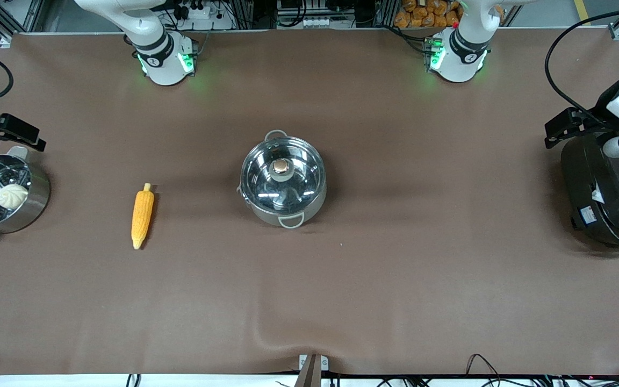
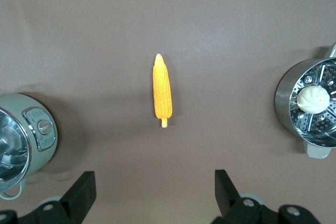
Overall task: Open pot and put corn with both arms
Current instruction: 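Reach the left gripper to the lid knob while the right gripper reaches the corn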
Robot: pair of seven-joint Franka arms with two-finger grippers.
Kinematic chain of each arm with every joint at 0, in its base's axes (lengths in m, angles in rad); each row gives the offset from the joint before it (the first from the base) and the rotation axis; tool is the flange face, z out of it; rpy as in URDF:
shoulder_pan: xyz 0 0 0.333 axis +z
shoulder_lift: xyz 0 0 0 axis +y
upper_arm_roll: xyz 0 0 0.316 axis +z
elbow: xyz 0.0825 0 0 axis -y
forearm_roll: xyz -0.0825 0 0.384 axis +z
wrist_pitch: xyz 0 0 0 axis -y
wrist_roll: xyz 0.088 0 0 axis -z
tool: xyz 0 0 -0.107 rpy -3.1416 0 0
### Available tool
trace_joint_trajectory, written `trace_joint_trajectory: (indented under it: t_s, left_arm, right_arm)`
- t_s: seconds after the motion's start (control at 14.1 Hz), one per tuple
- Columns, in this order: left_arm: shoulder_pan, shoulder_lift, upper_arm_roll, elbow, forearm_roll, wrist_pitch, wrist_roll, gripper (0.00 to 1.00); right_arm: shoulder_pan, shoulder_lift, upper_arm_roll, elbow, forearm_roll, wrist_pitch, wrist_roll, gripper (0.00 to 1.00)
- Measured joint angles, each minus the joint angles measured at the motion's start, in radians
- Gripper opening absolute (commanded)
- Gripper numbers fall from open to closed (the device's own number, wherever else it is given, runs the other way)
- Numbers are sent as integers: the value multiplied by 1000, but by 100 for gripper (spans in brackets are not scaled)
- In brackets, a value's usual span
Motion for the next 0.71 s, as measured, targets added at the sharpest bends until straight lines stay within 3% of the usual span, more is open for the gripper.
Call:
trace_joint_trajectory:
  t_s: [0.57,0.71]
  left_arm:
    - [-4,14,-2,0,-1,-3,-1,100]
    - [-42,27,-29,0,-8,-3,-71,100]
  right_arm:
    - [1,1,-2,0,7,0,0,100]
    - [2,4,-2,0,8,4,0,100]
